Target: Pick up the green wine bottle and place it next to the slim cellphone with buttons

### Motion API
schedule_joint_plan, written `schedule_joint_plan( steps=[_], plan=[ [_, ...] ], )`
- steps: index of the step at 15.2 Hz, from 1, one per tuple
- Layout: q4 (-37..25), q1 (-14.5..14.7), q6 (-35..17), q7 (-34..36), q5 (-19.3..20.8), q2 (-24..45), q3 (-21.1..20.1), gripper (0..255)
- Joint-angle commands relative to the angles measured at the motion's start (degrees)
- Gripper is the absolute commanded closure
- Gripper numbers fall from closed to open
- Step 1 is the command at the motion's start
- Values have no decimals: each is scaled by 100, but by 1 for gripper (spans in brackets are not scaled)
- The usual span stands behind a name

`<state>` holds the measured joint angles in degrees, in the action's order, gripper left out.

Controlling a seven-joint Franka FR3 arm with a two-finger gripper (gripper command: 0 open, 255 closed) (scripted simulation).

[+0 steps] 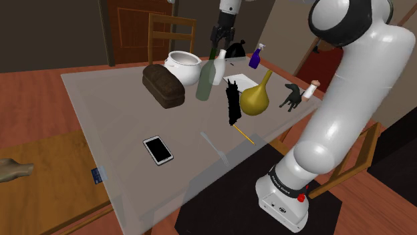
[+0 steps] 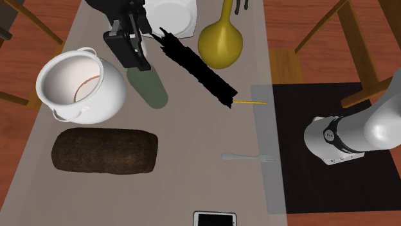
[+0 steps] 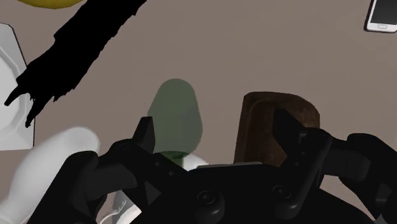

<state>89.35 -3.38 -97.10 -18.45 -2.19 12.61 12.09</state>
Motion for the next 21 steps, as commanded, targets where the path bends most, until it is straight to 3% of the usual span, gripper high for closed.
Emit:
schedule_joint_plan(
  steps=[1, 6, 13, 21],
  plan=[
    [-710, -81, 181, -97, -59, 554, 19, 0],
    [-2607, -352, 755, -272, -195, 1921, 18, 0],
    [-1754, -293, 71, -277, -171, 1753, 20, 0],
    [-1756, -294, 72, -278, -171, 1753, 20, 0]
  ],
)
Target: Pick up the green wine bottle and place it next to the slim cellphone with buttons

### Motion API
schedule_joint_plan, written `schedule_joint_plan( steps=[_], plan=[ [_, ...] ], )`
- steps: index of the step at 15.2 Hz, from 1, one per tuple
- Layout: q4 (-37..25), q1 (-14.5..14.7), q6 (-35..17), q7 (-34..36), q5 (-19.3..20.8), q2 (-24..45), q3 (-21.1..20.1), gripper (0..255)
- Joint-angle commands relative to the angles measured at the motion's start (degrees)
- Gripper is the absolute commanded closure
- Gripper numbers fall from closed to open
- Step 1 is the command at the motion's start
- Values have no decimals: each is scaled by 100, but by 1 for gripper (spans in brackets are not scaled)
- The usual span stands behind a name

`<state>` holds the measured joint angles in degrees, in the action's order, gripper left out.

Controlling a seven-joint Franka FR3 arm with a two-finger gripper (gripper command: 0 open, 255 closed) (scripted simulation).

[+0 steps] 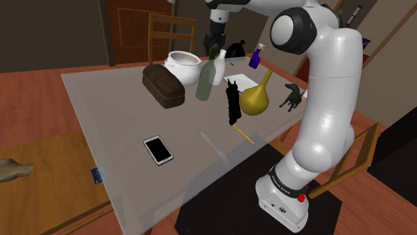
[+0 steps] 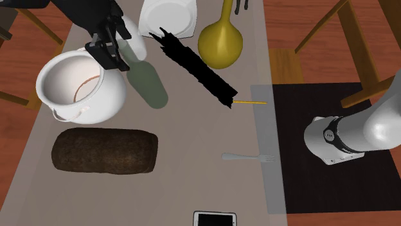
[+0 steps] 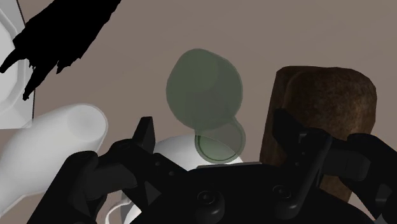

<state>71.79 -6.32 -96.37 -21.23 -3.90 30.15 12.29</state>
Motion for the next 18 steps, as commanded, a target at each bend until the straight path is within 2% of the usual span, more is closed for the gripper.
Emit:
schedule_joint_plan(
  steps=[1, 10, 18],
  plan=[
    [0, 0, 0, 0, 0, 0, 0, 255],
    [1, 0, -1, 0, 0, 0, 0, 255],
    [-739, -52, 662, -5, -10, 75, 5, 255]
  ],
)
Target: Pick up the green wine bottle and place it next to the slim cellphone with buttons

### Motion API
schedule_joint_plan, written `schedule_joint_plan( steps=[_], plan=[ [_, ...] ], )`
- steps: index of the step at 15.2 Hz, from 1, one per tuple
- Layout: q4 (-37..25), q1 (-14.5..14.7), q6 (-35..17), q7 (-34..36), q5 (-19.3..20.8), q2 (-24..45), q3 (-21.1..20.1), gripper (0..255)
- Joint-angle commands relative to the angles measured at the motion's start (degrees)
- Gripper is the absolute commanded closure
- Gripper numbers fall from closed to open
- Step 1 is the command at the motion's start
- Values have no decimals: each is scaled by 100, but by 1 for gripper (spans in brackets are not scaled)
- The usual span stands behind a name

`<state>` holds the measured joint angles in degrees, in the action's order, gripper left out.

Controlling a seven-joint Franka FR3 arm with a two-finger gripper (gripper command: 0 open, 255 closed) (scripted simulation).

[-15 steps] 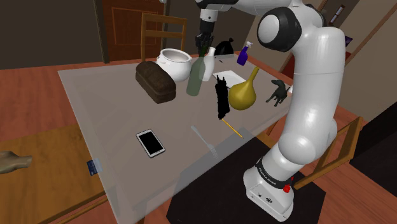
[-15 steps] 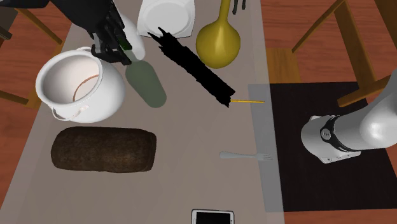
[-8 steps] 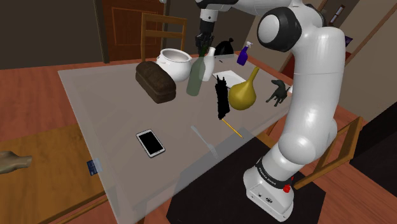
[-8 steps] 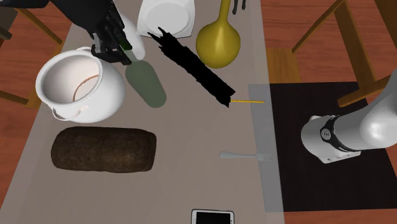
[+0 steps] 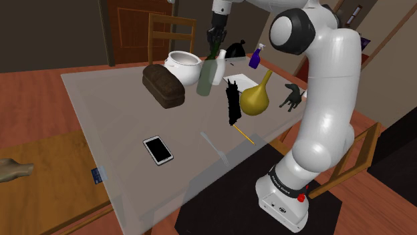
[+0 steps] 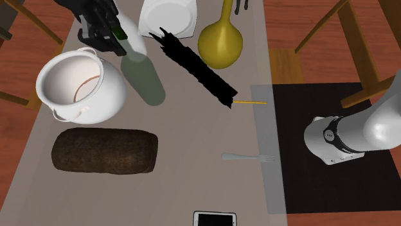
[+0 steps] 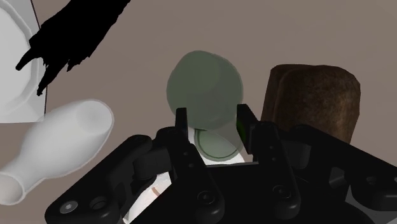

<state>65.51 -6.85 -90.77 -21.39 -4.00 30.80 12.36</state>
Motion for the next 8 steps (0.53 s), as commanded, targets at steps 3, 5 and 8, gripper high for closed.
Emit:
schedule_joint_plan(
  steps=[3, 5, 8],
  plan=[
    [-459, -29, 378, 8, -11, 80, -2, 255],
    [-721, -53, 575, 6, -22, 144, -4, 255],
    [-607, 50, 610, 108, 4, -4, -18, 255]
  ],
)
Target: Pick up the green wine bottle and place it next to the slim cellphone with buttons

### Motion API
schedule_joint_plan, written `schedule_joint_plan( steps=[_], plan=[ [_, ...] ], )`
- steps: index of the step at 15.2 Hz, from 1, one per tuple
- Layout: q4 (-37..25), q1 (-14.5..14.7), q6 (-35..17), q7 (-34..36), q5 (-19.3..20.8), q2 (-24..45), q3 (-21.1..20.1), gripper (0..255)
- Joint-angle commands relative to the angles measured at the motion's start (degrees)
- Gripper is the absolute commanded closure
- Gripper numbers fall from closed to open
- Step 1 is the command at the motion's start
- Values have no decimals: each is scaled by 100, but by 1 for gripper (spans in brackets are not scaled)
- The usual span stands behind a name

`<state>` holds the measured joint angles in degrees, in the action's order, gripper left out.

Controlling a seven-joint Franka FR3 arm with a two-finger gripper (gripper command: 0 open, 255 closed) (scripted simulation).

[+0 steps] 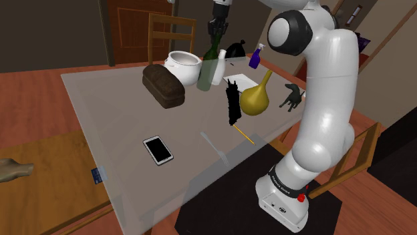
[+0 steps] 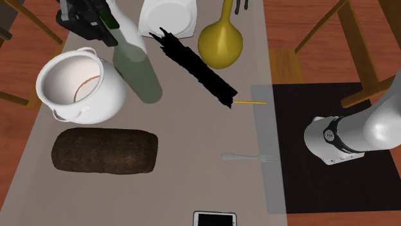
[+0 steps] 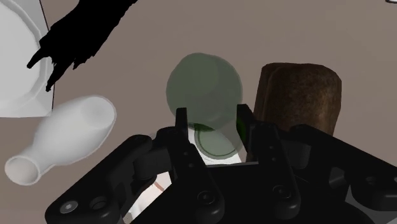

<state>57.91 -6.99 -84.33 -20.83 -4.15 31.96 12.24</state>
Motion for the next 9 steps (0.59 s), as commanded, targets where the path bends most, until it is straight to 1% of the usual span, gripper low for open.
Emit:
schedule_joint_plan(
  steps=[1, 5, 9],
  plan=[
    [448, 184, -140, 159, 51, -307, -21, 255],
    [1365, 615, -450, 611, 160, -914, -115, 255],
    [2013, 991, -648, 1091, 241, -1365, -254, 255]
  ],
)
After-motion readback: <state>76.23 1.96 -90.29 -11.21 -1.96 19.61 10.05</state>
